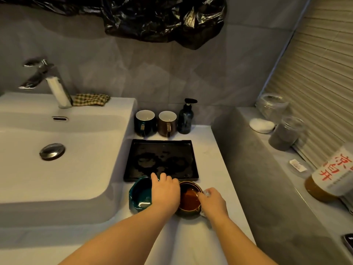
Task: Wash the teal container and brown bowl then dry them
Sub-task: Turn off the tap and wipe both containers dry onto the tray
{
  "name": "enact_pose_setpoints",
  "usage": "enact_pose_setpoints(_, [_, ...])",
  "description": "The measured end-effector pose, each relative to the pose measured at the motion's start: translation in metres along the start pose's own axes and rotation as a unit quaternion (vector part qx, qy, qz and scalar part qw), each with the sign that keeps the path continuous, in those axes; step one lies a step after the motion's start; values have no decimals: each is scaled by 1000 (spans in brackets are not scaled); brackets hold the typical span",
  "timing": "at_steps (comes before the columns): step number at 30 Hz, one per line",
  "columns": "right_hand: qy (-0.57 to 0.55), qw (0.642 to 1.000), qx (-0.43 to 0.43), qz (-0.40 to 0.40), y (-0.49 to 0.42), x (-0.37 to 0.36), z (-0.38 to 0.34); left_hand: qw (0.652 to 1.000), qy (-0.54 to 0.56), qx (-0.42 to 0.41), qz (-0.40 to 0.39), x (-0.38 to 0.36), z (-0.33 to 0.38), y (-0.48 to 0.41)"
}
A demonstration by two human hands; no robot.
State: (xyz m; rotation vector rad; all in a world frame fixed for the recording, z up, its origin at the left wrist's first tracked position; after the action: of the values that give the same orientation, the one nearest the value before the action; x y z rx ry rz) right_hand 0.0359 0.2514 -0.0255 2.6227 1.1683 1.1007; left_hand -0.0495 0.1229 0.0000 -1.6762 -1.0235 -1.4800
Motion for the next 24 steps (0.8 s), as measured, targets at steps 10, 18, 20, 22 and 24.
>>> enact_pose_setpoints(10, [-150,985,41,-78,51,-21,-130,882,470,-9,21,92,-73,5])
enact_pose_setpoints(18, [-360,864,-52,-348,131,-108,-219,883,470,-19,-17,118,-171,30])
enact_pose_setpoints(20, [-360,846,-55,-388,145,-130,-227,894,448,14,-15,109,-204,31])
enact_pose_setpoints(22, [-376,826,-63,-415,155,-146,-234,877,474,52,-59,96,-230,34])
enact_pose_setpoints(24, [-341,858,-19,-383,156,-155,-238,845,518,81,-106,87,-249,38])
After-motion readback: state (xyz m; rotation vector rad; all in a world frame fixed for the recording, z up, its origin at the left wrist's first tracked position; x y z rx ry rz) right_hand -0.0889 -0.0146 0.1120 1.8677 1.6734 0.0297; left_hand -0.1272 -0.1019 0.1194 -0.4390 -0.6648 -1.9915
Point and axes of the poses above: each hand's wrist, its own y-axis away from the middle knuckle, its own x-axis out of the back of the hand, z = x × y, the point moved 9 cm from there along -y, towards the middle knuckle, and after that the axes turned 8 degrees about z, right-handed, at the moved point
